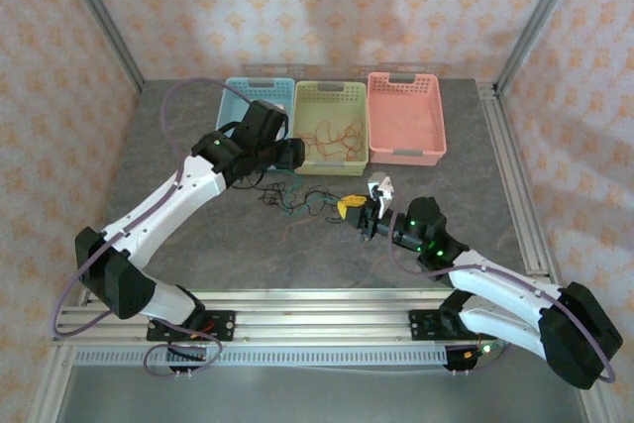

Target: Untangle the cables

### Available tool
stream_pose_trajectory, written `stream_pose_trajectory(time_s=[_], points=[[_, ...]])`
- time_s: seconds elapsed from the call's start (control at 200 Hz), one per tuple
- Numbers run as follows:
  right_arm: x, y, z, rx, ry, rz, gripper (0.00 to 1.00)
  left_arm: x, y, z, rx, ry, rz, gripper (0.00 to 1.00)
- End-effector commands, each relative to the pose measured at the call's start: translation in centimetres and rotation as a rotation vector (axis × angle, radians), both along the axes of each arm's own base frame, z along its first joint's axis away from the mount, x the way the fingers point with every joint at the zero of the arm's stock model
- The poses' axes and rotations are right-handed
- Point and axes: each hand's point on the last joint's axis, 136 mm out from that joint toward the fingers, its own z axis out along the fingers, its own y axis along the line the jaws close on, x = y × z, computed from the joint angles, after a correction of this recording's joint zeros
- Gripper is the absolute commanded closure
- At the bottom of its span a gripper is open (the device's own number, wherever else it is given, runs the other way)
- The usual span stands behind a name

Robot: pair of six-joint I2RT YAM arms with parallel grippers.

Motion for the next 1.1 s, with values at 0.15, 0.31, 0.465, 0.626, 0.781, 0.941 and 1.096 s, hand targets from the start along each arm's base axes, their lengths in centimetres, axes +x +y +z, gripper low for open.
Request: stream_pose_trajectory(time_s=[0.15,0.31,0.465,0.626,0.781,0.941,1.096], points=[[0.0,0.4,2.7,0.044,-0.078,0.015,1.0,-0.4,-0.5,-1.2,0.07,0.022,-0.028,0.39],[0.1,0.3,2.6,0.041,-0.077,0.008,1.0,-0.7,-1.1,-1.9,0.08,0.031,-0.045,0.4],[0.1,0.3,2.5,0.04,-0.076,0.007,1.0,-0.7,-1.1,-2.4,0.093,0.032,-0.041,0.47],[0.1,0.3,2.5,0.04,-0.076,0.004,1.0,-0.5,-1.2,-2.4,0.094,0.032,-0.038,0.68],[0.2,0.2,2.5,0.038,-0.074,-0.002,1.0,-0.5,-1.0,-2.3,0.103,0.03,-0.03,0.92],[0.4,0.1,2.4,0.034,-0.07,-0.014,1.0,-0.5,-0.2,-1.5,0.111,0.001,-0.002,1.0],[1.1,-0.9,2.5,0.018,-0.077,-0.093,1.0,-0.4,1.9,1.1,0.124,-0.076,0.092,1.0]])
